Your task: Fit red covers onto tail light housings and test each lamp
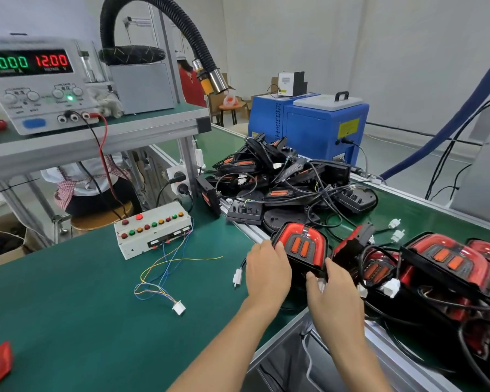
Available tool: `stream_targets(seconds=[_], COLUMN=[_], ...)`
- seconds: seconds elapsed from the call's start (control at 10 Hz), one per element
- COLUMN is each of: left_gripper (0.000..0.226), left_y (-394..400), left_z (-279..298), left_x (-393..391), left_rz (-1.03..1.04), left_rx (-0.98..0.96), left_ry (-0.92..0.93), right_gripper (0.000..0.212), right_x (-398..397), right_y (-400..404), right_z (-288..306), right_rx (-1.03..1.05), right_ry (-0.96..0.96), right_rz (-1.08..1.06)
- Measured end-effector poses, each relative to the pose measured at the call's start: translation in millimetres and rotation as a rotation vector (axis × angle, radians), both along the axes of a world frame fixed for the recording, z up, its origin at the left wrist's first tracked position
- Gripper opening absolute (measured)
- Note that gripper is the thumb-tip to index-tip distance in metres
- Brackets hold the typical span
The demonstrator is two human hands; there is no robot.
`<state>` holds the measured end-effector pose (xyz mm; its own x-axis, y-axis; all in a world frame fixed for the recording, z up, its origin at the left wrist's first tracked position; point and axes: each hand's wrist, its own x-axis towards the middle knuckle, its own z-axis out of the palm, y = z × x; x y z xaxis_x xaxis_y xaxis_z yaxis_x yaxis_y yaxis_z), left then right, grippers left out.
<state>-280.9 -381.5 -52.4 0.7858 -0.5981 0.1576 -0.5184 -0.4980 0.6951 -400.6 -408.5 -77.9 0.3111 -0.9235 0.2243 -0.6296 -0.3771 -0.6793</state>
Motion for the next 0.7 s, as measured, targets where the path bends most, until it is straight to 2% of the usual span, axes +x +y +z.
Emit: stream_targets(seconds=[0.1, 0.2, 0.3, 0.5, 0.6, 0.7], left_gripper=[0.038, 0.034, 0.032, 0.031, 0.043, 0.045], left_y=[3, 4, 6, 9, 14, 23], left_z=[0, 4, 7, 6, 3, 2], left_x=[5, 10, 13, 13, 14, 17], left_rz=[-0.013, -0.041, -0.077, -0.076, -0.074, -0.052], left_rx=[-0.010, -0.026, -0.086, -0.157, -0.198, -0.261], left_ry=[0.011, 0.105, 0.234, 0.288, 0.292, 0.270], right_gripper=[0.065, 0.071, 0.071, 0.068, 0.060, 0.048], right_x=[-2, -4, -5, -5, -4, 5], right_y=[6, 8, 8, 11, 18, 30], right_z=[-6, -8, -8, -6, -4, -1], right_rx=[0.006, -0.015, -0.037, -0.067, -0.148, -0.298], right_ry=[-0.006, -0.051, -0.057, -0.080, -0.191, -0.354], right_rz=[0.027, 0.039, 0.049, 0.052, 0.011, 0.072])
